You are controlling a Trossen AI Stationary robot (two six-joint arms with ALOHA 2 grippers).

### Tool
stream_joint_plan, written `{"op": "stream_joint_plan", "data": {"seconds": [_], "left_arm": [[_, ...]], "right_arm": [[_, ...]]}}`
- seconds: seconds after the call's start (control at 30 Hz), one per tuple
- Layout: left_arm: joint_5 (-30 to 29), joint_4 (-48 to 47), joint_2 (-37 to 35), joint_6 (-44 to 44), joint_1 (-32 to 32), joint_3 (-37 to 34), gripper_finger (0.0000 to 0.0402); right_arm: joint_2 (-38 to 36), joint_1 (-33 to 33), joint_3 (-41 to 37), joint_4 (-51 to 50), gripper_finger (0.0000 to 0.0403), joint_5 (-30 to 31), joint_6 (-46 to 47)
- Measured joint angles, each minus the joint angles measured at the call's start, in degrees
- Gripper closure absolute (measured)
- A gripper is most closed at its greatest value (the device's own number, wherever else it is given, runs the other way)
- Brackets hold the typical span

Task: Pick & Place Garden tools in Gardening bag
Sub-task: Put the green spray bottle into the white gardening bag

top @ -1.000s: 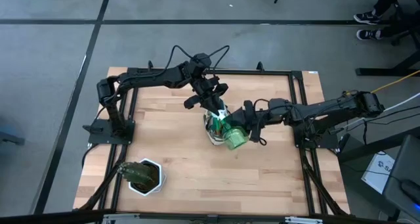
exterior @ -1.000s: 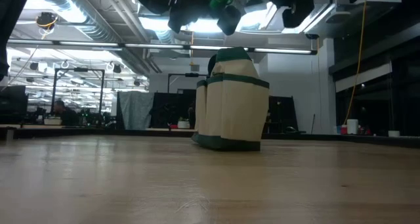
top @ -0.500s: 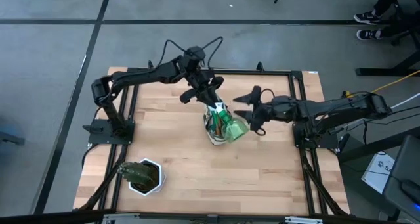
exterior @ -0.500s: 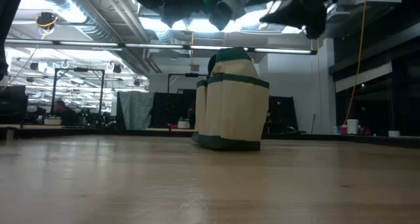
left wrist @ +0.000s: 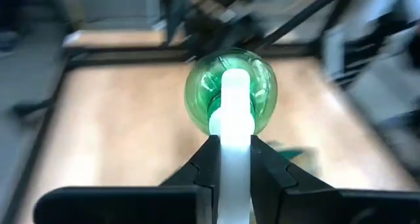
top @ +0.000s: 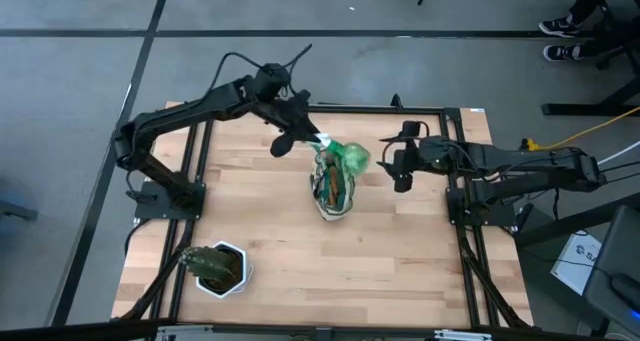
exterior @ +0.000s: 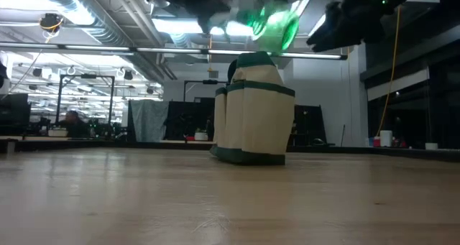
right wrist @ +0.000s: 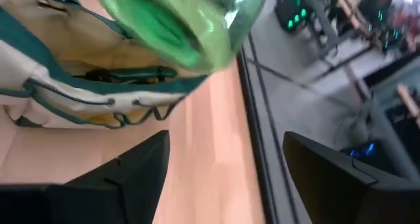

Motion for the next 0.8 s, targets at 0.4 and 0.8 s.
{"op": "stream_joint_plan", "data": {"seconds": [0.4,0.8], "left_arm": [[-22.86,-7.42,-1.85,0.43,-11.22,0.0,0.0359],[-33.21,-17.46,-1.16,-2.8,-18.05,0.12,0.0359]], "right_arm": [[1.95,-6.58,-0.02,-2.0,0.0103,-1.56,14.77],[5.9,-8.46,-0.01,-0.93,0.0103,-8.13,18.3]]}}
